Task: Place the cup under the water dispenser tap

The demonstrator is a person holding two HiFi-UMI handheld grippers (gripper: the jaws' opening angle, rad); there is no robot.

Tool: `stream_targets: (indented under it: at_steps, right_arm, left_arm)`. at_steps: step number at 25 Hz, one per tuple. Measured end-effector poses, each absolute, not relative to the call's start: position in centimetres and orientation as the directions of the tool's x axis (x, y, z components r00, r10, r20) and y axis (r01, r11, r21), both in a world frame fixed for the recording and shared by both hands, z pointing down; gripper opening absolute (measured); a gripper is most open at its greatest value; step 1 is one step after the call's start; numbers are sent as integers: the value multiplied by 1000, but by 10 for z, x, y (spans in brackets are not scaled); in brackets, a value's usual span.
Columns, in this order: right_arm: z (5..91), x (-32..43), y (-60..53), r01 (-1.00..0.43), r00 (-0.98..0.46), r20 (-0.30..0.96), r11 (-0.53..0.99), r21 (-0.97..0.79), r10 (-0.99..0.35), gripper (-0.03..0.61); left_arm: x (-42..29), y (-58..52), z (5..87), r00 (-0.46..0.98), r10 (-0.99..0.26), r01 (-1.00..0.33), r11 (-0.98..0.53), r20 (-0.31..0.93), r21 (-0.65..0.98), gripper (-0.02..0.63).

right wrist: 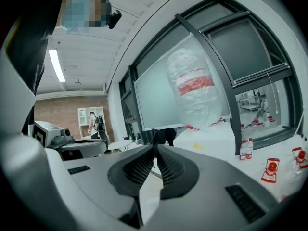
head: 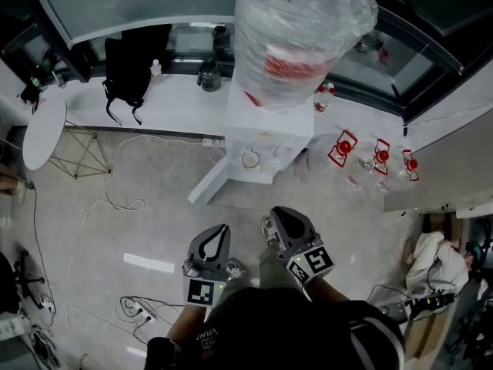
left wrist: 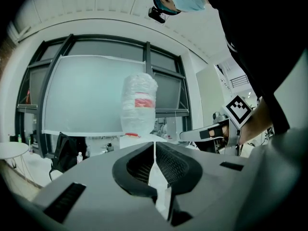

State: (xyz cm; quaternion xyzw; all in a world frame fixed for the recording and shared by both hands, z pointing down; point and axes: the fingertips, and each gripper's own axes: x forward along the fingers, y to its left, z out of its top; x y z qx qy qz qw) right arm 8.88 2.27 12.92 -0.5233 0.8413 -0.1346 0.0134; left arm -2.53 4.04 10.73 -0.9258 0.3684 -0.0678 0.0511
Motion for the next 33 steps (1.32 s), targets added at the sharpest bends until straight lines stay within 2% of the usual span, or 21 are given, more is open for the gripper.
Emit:
stream_targets:
  at_steps: [2, 9, 13, 33]
  right_arm:
    - [124, 88, 33, -876, -448, 105, 413, -248, -888, 54]
    - [125, 77, 65, -872, -447, 95, 410, -266, -890, 51]
    - [127, 72, 80, -872, -451, 99, 414, -263, -887, 49]
    - [119, 53, 128, -882, -429, 93, 395, -255, -898, 44]
  left_arm:
    - [-28, 50, 105, 704, -707, -705, -707, 72, -51, 29]
    - [-32, 78, 92, 729, -683, -676, -729, 53, -105, 29]
    - [-37, 92, 93, 719, -693, -692, -721, 52, -46, 26]
    - [-64, 134, 83, 747, -663, -657, -748, 49, -97, 19]
